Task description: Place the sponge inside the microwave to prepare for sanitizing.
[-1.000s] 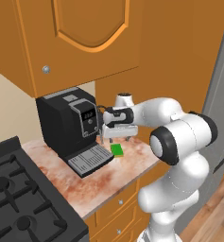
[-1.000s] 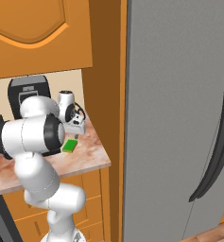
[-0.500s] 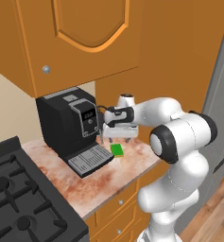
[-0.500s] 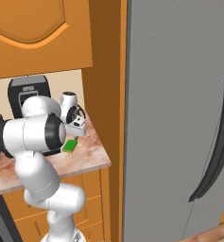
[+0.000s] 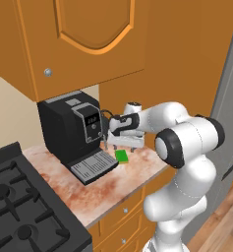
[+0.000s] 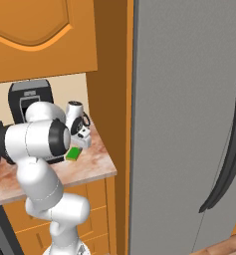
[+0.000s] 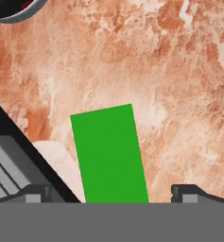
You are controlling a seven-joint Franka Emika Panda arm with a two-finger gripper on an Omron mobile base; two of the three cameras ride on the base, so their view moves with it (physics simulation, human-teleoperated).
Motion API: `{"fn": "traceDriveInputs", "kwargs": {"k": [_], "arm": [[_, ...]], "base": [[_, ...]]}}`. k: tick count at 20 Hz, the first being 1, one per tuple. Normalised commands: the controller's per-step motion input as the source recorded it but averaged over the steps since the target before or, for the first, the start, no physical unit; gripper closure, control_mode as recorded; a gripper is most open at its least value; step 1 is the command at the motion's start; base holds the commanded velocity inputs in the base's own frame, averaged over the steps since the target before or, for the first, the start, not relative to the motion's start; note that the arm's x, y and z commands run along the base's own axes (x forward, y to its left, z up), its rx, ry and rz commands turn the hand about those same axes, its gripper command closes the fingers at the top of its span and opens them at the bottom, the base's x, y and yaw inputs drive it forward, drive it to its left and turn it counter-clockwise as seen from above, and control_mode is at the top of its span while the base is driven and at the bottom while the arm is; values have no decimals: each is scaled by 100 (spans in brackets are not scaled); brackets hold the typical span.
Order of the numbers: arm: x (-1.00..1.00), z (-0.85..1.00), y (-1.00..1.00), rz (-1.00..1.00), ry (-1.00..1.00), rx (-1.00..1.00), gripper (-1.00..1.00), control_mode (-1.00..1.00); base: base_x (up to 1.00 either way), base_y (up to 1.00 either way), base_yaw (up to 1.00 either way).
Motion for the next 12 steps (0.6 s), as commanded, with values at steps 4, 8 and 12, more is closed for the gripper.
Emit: {"fn": "traceDriveInputs", "kwargs": {"k": [4,8,12], "arm": [[10,-8,0,-5,-3,0,-100,-100],[4,-5,3,-3,-2,0,-100,-100],[3,-12,2,-5,-1,0,-100,-100]], "base": [[0,0,0],[0,0,0],[0,0,0]]}}
